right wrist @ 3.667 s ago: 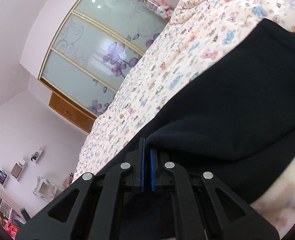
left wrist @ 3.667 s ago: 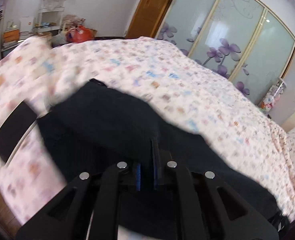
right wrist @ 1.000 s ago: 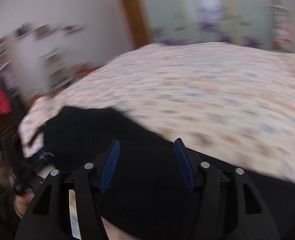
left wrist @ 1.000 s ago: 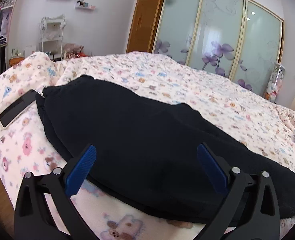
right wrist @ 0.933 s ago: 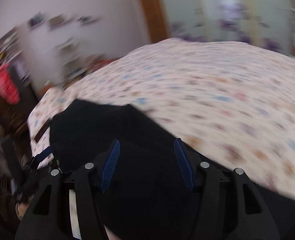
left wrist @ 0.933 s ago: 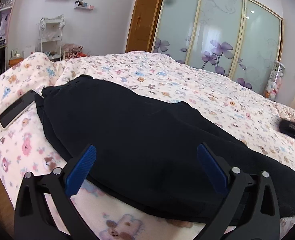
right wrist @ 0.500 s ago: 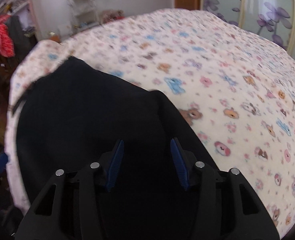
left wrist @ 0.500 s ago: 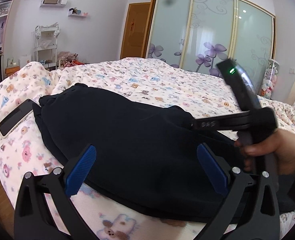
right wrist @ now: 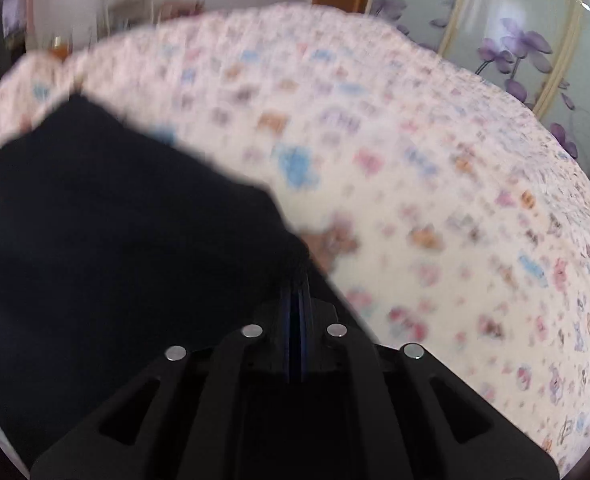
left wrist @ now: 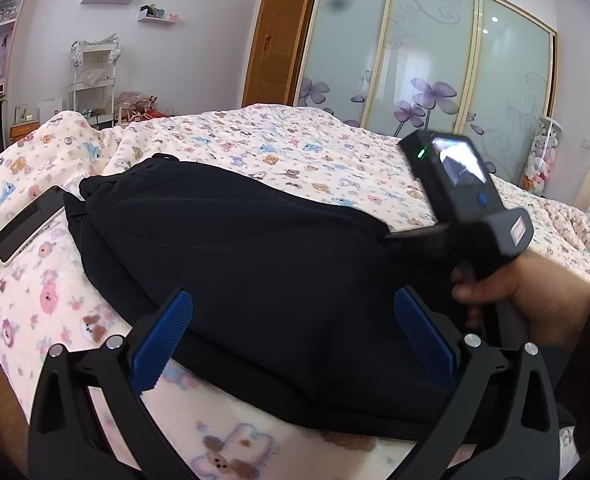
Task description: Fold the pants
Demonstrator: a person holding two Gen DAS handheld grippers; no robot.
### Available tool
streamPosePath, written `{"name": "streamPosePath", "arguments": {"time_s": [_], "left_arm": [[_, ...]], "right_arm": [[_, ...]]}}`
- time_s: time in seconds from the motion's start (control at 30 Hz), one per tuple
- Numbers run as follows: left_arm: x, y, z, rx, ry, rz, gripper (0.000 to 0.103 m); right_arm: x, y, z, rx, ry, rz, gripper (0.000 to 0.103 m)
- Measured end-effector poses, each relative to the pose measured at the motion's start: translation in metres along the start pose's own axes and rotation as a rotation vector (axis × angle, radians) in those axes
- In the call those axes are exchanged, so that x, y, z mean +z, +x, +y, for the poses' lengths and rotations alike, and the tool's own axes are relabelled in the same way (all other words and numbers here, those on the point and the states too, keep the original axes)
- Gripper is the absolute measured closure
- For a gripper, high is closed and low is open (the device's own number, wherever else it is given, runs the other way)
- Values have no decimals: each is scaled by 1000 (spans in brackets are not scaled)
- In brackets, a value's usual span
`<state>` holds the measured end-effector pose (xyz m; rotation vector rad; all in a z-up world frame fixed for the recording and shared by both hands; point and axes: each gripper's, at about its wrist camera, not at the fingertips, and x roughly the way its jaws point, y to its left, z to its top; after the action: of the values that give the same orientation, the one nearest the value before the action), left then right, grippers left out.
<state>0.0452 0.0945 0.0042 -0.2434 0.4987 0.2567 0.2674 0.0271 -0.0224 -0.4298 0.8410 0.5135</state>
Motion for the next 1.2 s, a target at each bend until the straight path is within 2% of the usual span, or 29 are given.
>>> {"name": "streamPosePath", "arguments": {"time_s": [0.1, 0.13, 0.17, 0.23, 0.3, 0.33, 0.37, 0.4, 0.43, 0.5, 0.53, 0.6, 0.67, 0.77, 0.83, 0.9, 0.97, 1.0, 1.07, 1.2], "left_arm": [[0, 0, 2, -10, -9, 0, 2], [0, 0, 4, -18, -15, 0, 2], [1, 0, 5, -26, -21, 0, 2], [0, 0, 6, -47, -35, 2, 2], [0, -1, 8, -63, -45, 1, 2], [1, -1, 7, -69, -45, 2, 2], [1, -1, 6, -78, -46, 3, 2], [1, -1, 6, -87, -45, 6, 2], [1, -2, 5, -105, -42, 13, 2], [5, -3, 12, -141, -51, 30, 2], [11, -5, 24, -183, -77, 71, 2], [21, -6, 45, -238, -146, 105, 2], [36, -7, 81, -295, -250, 125, 2], [59, 3, 131, -379, -377, 161, 2], [71, 19, 157, -391, -441, 217, 2], [76, 35, 178, -387, -507, 281, 2], [74, 47, 192, -401, -566, 325, 2], [72, 52, 197, -402, -592, 346, 3], [68, 62, 200, -435, -629, 367, 3], [57, 84, 204, -454, -707, 417, 3]], "right_arm": [[-4, -21, -15, 32, 76, -19, 91], [-8, -33, -25, 62, 130, -41, 81], [-11, -42, -31, 81, 168, -61, 62], [-26, -65, -46, 137, 258, -120, 44], [-45, -69, -60, 154, 341, -103, 44], [-54, -61, -68, 130, 376, -54, 44], [-69, -42, -79, 123, 437, 61, 44], [-78, -36, -85, 173, 484, 69, 45], [-83, -43, -91, 189, 523, 27, 47], [-92, -75, -98, 152, 588, -51, 47], [-97, -89, -98, 164, 599, -94, 47], [-117, -133, -96, 187, 600, -216, 40], [-144, -169, -91, 206, 590, -312, 22], [-203, -207, -80, 291, 608, -458, 19], [-230, -210, -81, 326, 657, -511, 19], [-255, -208, -85, 364, 732, -546, 19], [-257, -202, -90, 391, 790, -520, 19], [-254, -199, -92, 414, 790, -526, 19], [-250, -198, -89, 409, 769, -544, 19], [-251, -196, -80, 409, 746, -510, 19]]}}
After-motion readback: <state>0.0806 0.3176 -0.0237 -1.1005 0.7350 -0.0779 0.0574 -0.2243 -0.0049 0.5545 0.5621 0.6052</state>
